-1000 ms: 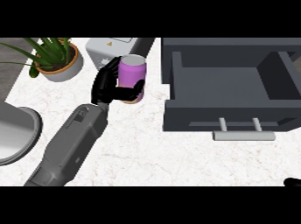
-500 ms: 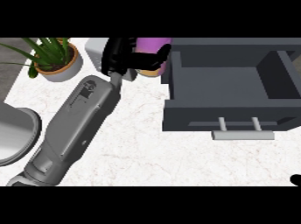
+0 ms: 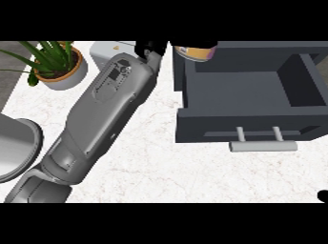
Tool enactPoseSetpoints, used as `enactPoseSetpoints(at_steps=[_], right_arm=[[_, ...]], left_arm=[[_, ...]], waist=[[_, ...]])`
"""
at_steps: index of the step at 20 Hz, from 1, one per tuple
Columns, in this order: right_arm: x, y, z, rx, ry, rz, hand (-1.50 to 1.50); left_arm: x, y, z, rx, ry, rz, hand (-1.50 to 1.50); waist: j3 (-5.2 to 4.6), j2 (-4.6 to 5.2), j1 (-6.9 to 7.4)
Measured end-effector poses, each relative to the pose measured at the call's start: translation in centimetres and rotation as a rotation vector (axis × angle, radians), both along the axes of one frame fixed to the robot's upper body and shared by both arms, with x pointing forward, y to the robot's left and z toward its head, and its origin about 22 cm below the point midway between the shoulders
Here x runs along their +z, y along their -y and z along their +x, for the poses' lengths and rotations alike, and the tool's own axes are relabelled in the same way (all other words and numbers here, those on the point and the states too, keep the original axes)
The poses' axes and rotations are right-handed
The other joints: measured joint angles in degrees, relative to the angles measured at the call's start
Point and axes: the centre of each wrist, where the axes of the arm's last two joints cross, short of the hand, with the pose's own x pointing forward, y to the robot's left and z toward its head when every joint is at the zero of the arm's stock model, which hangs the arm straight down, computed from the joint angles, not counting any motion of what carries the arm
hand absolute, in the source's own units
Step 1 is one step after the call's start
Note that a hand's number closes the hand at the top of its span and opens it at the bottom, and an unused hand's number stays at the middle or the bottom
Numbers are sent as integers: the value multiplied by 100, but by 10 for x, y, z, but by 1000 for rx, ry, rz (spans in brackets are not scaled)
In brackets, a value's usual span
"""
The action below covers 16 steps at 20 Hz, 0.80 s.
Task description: Pick up the can, place it into the drawer and close the drawer
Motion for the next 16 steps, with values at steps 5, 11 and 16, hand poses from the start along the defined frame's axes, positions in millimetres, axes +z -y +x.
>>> enactPoseSetpoints(at_steps=[5, 11, 16], right_arm=[[-1, 0, 1, 1, 5, 4, -150], [-4, -5, 8, 20, 14, 4, -150], [0, -4, 10, 29, 19, 1, -150]], left_arm=[[27, 20, 6, 0, -13, 28, 150], [46, 41, 10, 2, -20, 71, 150], [51, 50, 13, 28, -24, 99, 150]], waist=[[1, 16, -51], [5, 46, -171], [8, 64, -254]])
